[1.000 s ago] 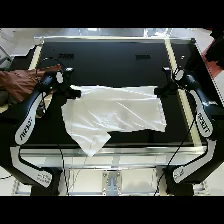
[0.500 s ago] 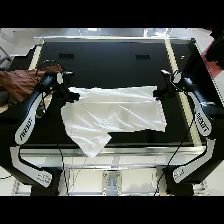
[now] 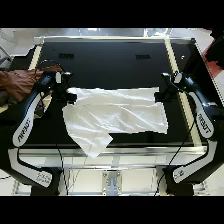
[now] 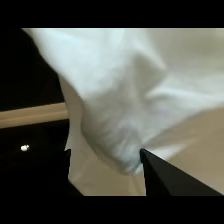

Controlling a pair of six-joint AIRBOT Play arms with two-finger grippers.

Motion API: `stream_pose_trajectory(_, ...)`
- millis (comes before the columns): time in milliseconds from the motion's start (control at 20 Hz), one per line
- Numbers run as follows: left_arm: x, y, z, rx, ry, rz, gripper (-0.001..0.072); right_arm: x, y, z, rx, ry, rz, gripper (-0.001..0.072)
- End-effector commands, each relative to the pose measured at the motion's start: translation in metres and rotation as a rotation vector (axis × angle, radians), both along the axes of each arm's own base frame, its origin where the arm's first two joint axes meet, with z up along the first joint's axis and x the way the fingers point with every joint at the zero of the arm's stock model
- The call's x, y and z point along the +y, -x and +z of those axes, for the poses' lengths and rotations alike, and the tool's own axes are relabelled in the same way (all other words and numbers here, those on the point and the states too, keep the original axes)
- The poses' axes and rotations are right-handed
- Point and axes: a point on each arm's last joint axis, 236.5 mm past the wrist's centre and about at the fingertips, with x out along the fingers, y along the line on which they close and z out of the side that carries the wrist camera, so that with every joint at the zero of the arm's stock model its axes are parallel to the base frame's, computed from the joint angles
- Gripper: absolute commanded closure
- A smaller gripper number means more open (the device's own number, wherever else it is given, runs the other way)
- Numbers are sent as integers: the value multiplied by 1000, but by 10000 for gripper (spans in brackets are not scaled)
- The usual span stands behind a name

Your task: Fold the shirts.

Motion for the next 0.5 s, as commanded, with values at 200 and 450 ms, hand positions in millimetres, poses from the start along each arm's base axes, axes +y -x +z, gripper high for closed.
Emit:
stream_pose_trajectory(200, 25, 24, 152, -342, 32, 75, 211, -54, 31, 163, -284, 57, -119, 298)
stream_pose_trajectory(450, 36, 144, 83, -228, 104, 410, 212, -77, 68, 196, -331, 79, -193, 298)
